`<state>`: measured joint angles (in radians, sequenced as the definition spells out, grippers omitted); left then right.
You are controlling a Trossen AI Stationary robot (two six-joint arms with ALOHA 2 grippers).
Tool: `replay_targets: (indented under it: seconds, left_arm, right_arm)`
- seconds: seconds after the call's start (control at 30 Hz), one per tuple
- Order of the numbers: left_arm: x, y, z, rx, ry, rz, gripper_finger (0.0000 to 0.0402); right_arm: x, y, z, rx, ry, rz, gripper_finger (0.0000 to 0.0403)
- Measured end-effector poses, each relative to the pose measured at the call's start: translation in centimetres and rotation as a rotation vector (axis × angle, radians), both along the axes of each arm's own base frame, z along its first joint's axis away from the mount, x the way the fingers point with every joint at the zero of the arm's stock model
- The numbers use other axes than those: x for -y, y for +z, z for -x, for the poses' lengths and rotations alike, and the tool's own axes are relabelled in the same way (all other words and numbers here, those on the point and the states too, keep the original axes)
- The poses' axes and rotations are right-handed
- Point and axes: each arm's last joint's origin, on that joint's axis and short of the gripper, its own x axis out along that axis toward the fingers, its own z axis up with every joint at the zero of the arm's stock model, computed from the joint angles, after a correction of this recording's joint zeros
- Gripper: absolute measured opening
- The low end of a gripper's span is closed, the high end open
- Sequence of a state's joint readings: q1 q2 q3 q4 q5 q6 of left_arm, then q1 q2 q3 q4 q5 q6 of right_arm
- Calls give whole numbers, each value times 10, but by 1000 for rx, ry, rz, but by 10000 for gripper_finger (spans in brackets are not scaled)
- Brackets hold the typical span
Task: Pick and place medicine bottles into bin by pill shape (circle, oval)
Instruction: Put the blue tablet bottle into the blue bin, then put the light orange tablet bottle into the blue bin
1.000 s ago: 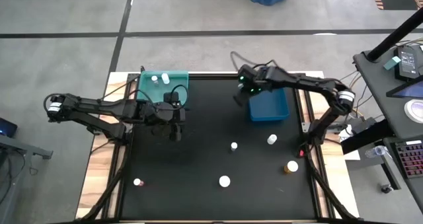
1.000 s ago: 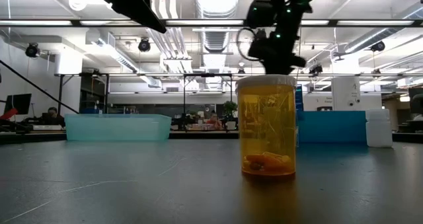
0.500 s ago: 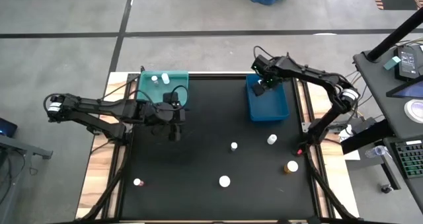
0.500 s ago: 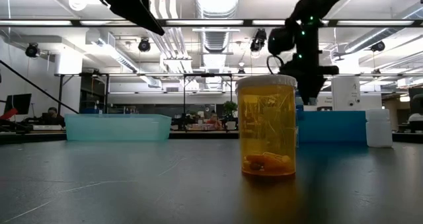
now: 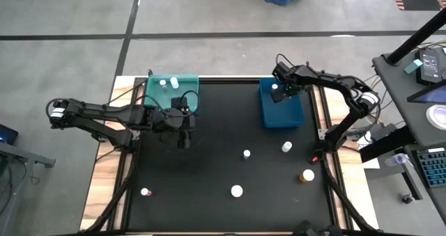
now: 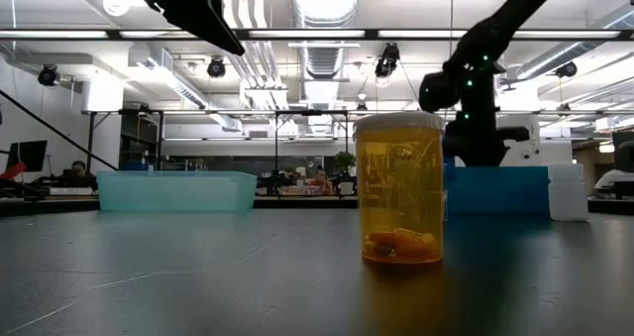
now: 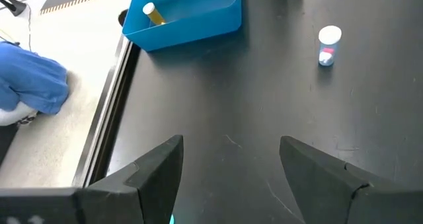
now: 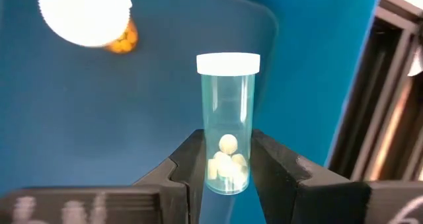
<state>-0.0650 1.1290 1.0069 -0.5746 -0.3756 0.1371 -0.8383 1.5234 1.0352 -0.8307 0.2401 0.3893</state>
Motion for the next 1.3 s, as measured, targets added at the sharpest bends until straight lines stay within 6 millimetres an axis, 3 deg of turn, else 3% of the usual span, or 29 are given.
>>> replay_targets:
  seconds: [0.43,0.77,1.03,1.3]
  left_arm:
    - [0,1,-1,18,0,1,235]
    - [0,1,-1,24,10,13,235]
    - [0,0,0,58,96,127,235]
    - [2,-5,-5,72,147,245,235]
  right_arm:
    - [-3,-19,4,27,-7,28,103]
    - [1,-12,0,47,-5,50,179]
    - [-9,22,-8,120,44,111,189]
    - [-63,68,-18,357,234,325,180]
